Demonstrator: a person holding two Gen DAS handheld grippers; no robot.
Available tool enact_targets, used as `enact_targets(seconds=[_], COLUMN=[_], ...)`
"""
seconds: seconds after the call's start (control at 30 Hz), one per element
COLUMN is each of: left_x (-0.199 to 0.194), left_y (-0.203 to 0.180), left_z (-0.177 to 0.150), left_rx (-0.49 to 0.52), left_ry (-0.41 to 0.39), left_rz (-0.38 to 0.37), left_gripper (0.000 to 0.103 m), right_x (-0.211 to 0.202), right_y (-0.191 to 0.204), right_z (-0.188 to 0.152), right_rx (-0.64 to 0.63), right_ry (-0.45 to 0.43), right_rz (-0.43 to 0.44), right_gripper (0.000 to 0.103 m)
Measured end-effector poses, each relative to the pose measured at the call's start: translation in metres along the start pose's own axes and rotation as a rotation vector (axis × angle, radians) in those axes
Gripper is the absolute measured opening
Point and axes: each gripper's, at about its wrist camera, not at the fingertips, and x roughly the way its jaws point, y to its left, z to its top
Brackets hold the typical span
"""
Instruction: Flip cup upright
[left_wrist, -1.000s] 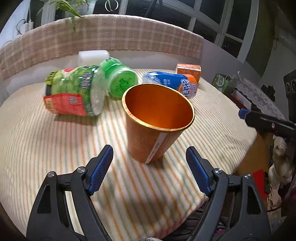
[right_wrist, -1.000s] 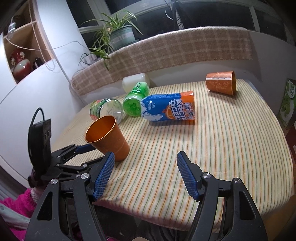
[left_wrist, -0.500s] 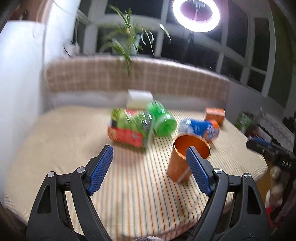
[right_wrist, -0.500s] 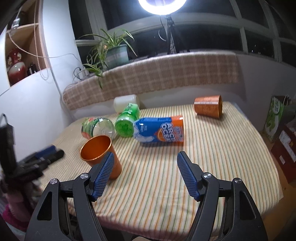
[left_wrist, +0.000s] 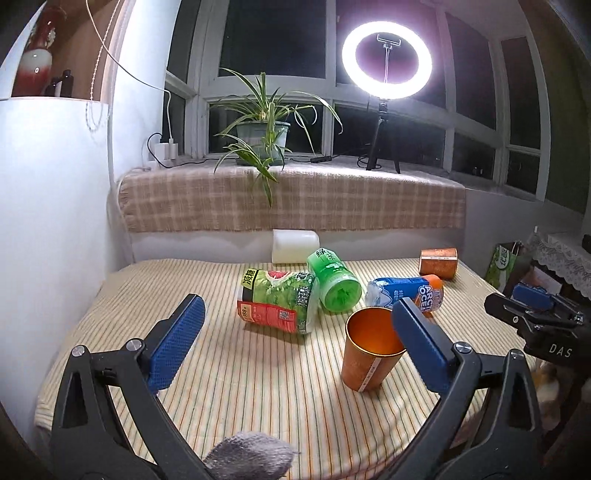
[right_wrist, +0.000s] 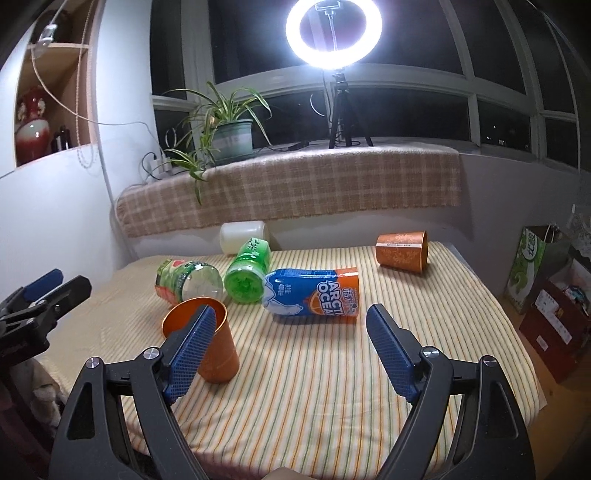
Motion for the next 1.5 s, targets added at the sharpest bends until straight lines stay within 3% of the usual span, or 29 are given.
enact_targets(seconds=[1.5], left_x=[0.0], left_y=[0.007], left_z=[-0.004], left_rx=[-0.019], left_ry=[0.009], left_rz=[0.033], left_gripper=[0.103], right_x=[0.006], right_y=[-0.008], right_z=[-0.005], right_rx=[0.064], right_ry=[0.029], right_rz=[-0.024], right_gripper=[0.084])
